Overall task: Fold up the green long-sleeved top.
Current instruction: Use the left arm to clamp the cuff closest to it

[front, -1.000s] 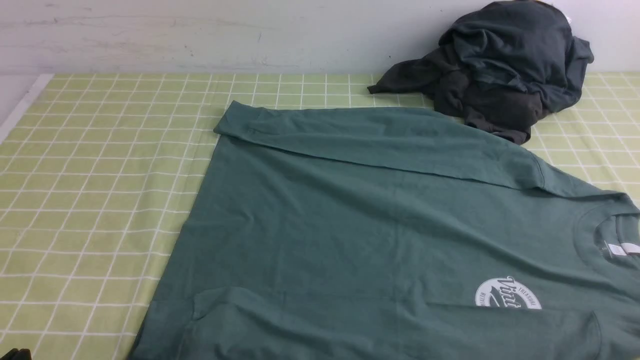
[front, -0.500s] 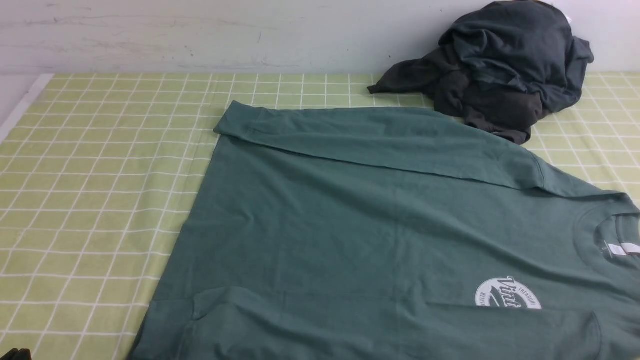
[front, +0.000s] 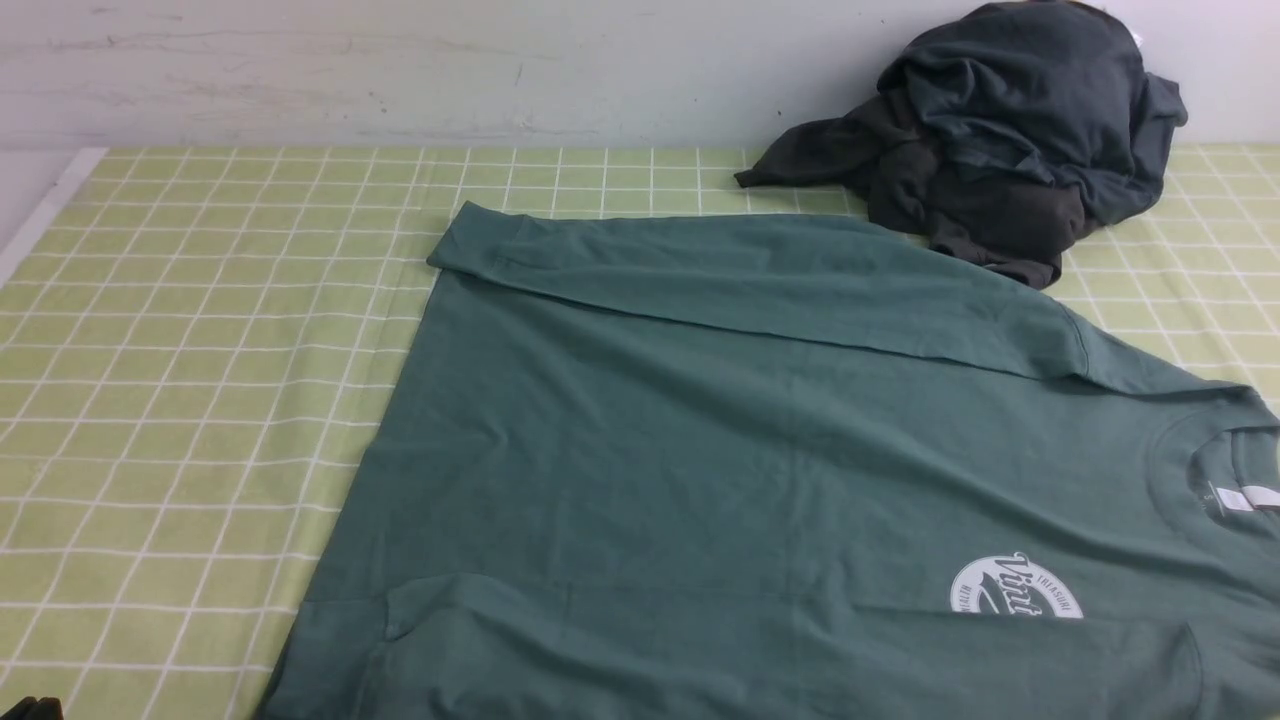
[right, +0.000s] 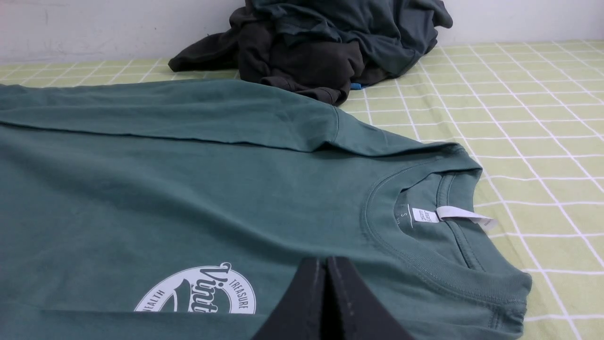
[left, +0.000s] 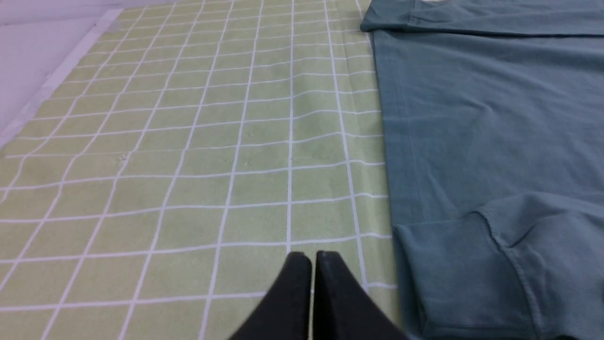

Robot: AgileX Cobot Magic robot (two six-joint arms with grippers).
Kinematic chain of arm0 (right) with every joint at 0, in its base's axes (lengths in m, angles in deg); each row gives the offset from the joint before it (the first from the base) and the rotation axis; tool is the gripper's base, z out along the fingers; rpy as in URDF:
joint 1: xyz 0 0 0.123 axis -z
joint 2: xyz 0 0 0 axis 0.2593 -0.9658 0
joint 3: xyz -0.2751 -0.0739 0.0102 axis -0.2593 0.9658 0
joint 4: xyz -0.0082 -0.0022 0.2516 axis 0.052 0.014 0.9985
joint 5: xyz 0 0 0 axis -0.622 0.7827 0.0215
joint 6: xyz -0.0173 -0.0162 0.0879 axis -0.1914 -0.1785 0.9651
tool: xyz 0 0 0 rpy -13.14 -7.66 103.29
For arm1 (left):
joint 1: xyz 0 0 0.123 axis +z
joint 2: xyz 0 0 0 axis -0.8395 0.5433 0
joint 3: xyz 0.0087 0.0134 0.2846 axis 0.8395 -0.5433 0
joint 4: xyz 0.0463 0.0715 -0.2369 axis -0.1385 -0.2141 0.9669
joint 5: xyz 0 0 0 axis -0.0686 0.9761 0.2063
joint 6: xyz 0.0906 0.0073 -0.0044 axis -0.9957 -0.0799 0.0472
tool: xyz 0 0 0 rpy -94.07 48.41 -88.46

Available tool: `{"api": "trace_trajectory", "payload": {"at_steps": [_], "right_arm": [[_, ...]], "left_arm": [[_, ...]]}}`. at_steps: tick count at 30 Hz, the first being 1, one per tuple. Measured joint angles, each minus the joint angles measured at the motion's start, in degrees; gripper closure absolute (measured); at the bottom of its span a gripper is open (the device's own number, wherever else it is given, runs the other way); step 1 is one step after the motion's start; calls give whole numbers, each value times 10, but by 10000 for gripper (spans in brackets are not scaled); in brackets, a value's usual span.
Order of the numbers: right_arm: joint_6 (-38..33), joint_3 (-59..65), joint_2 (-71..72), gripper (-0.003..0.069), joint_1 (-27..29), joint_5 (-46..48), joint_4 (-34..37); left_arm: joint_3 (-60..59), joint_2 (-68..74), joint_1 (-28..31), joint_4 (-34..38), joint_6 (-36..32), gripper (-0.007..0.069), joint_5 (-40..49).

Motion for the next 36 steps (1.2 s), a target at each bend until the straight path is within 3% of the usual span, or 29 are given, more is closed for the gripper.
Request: {"api": "trace_trajectory", "payload": {"at_steps": [8,12,20,23,30,34,36], "right_arm": [[0,0,0,667,0,-4,0],[0,1,0,667,0,-50,-1],[15,2,0,667,0,-336,-4],[62,2,0,667,0,-444,7],[153,-2,-38,667,0,-512,3],[155,-51,-95,667,0,-507,-32],[151,-117,-143,667,0,-486,-83]], "left_arm": [[-2,0,0,-10,-1,625,-22],[-2,0,0,-23,-2,625,-102],[-2,0,0,-28,2,625,-319],[-2,0,0,3,55,625,-401],[1,0,0,67,295,625,-505],[48,15,0,43,289,625,-525],[129,60,0,2,281,625,-470]]}}
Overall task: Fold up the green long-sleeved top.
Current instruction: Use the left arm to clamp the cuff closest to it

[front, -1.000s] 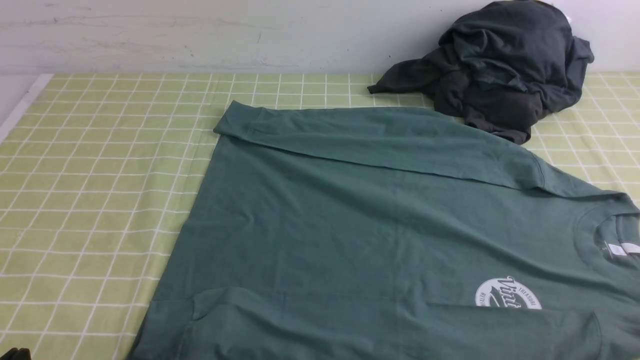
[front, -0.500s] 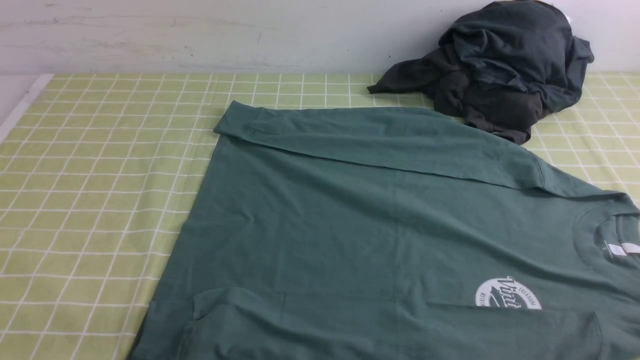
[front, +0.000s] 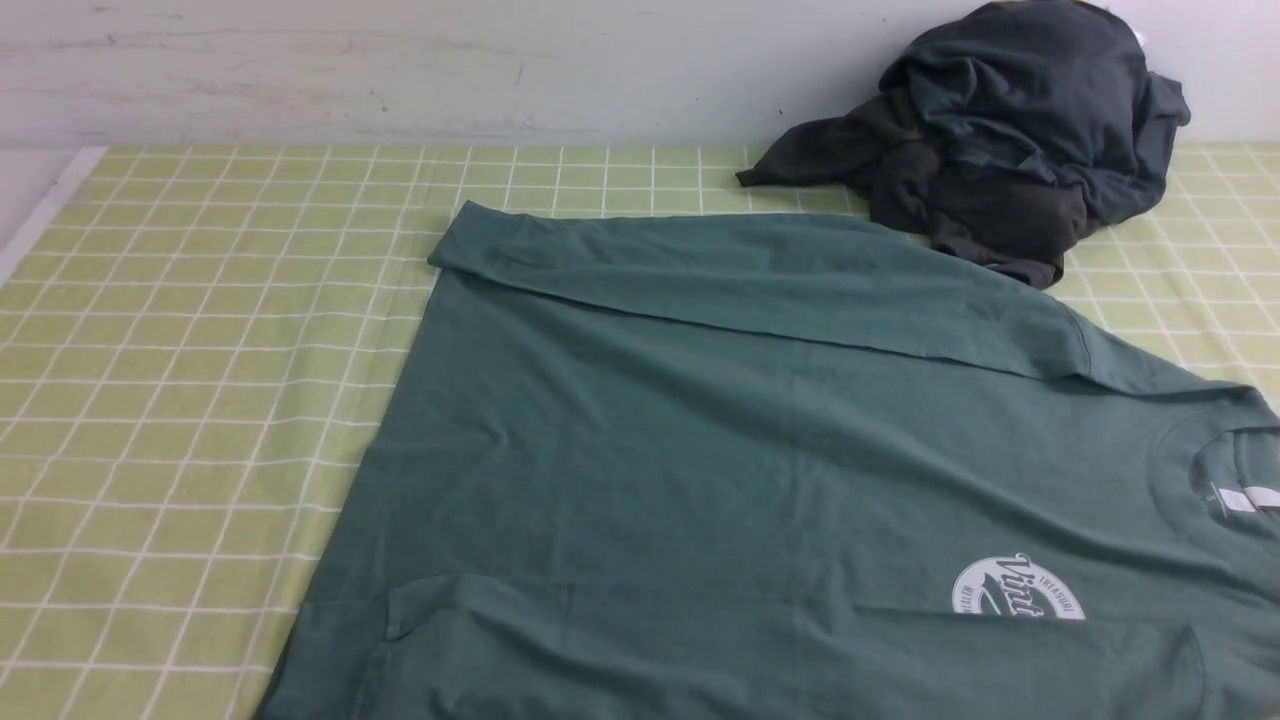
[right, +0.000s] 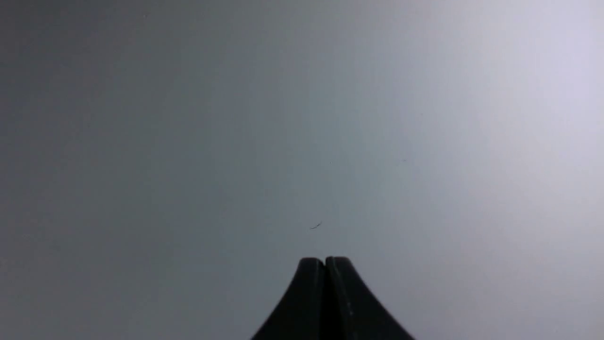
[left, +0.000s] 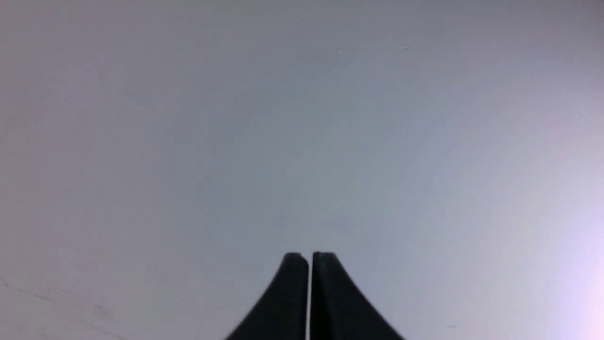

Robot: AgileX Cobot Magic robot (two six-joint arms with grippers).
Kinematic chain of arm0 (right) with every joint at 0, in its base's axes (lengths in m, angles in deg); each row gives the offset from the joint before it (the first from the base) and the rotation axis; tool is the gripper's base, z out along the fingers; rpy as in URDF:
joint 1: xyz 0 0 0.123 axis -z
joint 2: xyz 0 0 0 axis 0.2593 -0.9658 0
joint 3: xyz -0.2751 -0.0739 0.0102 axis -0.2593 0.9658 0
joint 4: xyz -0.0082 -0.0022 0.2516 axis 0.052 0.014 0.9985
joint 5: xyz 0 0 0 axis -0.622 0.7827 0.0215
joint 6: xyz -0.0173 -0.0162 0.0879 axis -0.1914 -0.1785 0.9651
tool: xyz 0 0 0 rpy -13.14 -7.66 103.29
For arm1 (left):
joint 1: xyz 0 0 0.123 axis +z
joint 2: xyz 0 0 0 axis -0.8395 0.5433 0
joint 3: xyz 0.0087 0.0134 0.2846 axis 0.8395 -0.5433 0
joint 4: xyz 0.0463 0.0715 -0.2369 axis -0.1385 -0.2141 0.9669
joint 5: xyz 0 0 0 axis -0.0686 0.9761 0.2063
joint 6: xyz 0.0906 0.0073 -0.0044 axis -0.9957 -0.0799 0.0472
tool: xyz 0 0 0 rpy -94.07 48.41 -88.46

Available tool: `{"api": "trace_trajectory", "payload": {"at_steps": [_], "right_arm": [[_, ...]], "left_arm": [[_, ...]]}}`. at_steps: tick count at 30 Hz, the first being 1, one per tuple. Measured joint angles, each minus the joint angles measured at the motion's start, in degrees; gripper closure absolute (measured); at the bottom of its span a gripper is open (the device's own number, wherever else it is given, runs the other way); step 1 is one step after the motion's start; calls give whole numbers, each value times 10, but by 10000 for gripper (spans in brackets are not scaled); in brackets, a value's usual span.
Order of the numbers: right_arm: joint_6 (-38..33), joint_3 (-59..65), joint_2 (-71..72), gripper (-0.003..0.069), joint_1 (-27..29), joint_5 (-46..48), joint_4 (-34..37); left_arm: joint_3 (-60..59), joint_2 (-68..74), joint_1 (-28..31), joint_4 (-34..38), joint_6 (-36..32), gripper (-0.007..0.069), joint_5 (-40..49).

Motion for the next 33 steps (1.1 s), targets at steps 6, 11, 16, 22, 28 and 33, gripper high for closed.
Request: {"api": "trace_trajectory", "payload": {"at_steps": [6,11,16,22,28,33], "right_arm": [[0,-147,-159,667,0,214,-192],[33,-190,-282,667,-58,442,-207],[-8,-196,-353,667,-140,578,-148],[-140,-202,-485,667,-223,662,-18],[-261,-248,-544,667,-241,657,110],[-290,-249,-544,667,-241,657,145]], "left_arm": [[230,195,0,-143,11,625,320],[287,358,0,-205,13,625,517],[288,462,0,-201,29,625,552],[318,612,-68,-54,-117,624,659],[333,745,-115,76,-220,575,691],[333,799,-115,82,-225,446,661]]}}
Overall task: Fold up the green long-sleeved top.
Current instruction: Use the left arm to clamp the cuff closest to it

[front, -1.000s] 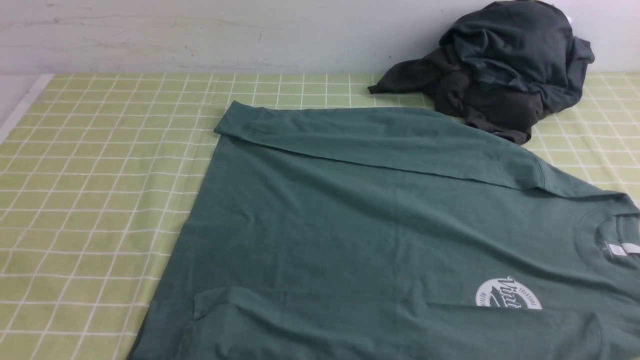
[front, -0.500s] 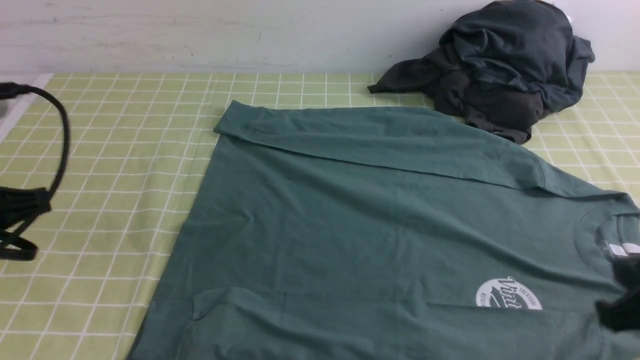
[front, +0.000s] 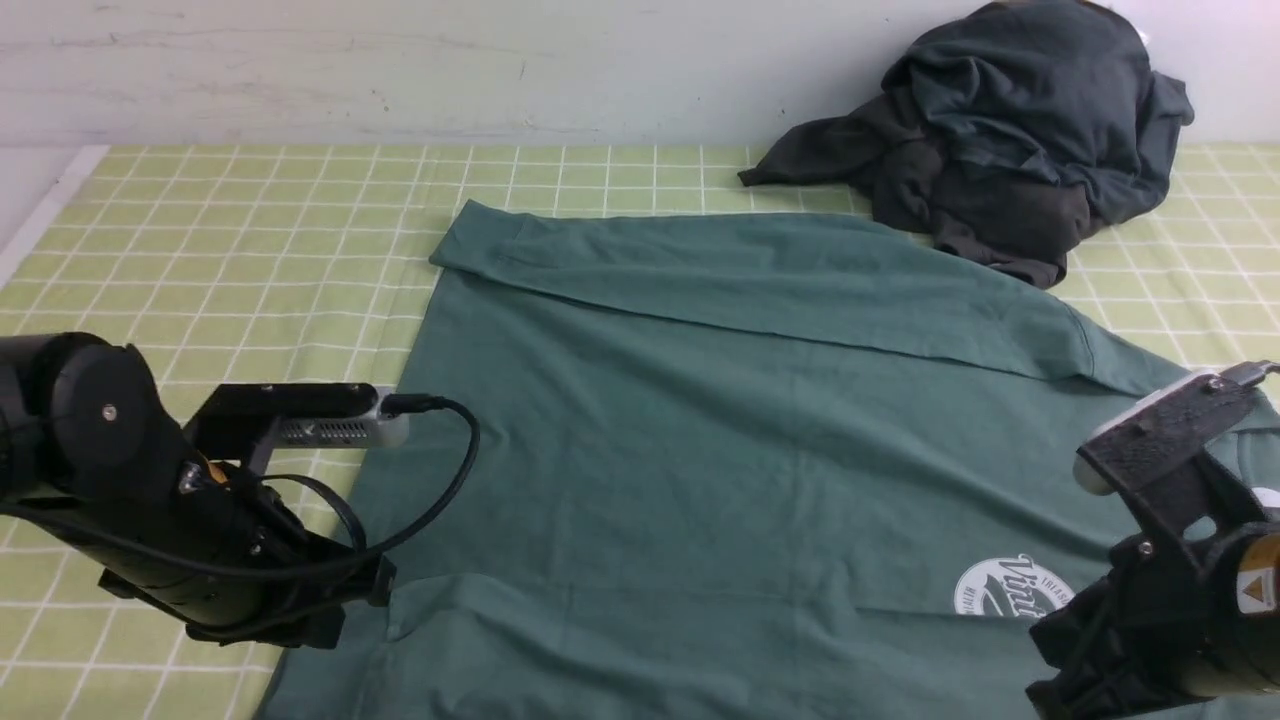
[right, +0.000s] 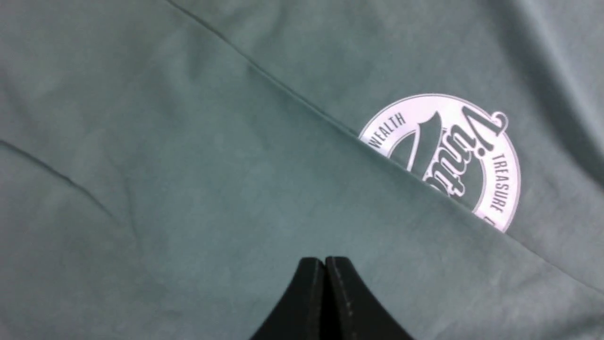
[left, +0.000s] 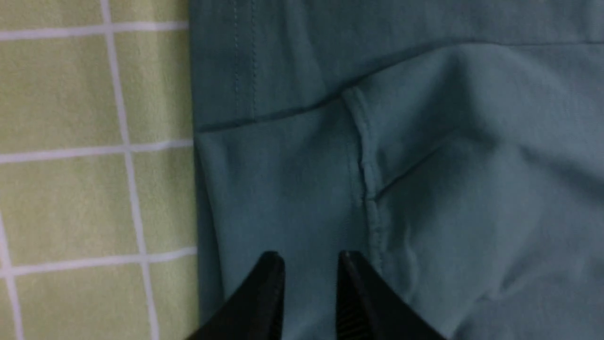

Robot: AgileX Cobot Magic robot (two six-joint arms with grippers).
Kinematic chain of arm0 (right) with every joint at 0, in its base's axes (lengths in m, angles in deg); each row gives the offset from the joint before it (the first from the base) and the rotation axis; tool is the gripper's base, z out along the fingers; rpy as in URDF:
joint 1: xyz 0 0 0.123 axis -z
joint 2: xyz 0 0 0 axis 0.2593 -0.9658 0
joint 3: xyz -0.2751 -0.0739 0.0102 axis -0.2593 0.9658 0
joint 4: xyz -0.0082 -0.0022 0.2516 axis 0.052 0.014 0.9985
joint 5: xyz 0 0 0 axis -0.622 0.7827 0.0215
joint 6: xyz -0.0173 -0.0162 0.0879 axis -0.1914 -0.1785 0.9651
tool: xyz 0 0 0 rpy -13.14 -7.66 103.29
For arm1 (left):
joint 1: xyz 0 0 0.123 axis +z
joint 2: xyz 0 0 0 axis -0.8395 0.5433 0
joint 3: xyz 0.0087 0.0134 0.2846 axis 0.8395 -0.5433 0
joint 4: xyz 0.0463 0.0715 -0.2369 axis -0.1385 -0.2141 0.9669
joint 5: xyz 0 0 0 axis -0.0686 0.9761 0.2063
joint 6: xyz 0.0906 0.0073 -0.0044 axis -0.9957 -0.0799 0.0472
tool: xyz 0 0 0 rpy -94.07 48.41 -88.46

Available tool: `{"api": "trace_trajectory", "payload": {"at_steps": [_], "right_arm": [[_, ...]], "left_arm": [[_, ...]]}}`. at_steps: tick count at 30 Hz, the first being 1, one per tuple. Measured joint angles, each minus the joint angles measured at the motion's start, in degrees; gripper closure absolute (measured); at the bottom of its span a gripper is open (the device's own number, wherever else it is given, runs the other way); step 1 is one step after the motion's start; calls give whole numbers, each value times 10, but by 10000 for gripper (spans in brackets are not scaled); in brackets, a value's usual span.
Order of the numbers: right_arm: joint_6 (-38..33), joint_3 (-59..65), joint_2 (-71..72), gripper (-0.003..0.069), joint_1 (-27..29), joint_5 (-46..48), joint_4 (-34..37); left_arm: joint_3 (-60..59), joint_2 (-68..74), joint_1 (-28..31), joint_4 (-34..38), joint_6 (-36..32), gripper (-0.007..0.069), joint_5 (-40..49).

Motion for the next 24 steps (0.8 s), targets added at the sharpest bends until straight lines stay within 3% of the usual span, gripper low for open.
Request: {"api": "trace_trajectory", "payload": {"at_steps": [4,11,17,22,24], "right_arm": [[-4,0,0,667,0,0,5],[-6,0,0,667,0,-2,6],[-6,0,0,667,0,-5,6],[-6,0,0,667,0,-5,6],[-6,0,0,667,0,-5,6]], "left_arm": [[1,29,0,-25,1,314,-36],[1,55,0,-47,4,275,-42],[1,80,0,-50,39,398,-48],[16,80,-1,-53,43,589,-46],[32,80,-6,-54,43,610,-35]]}}
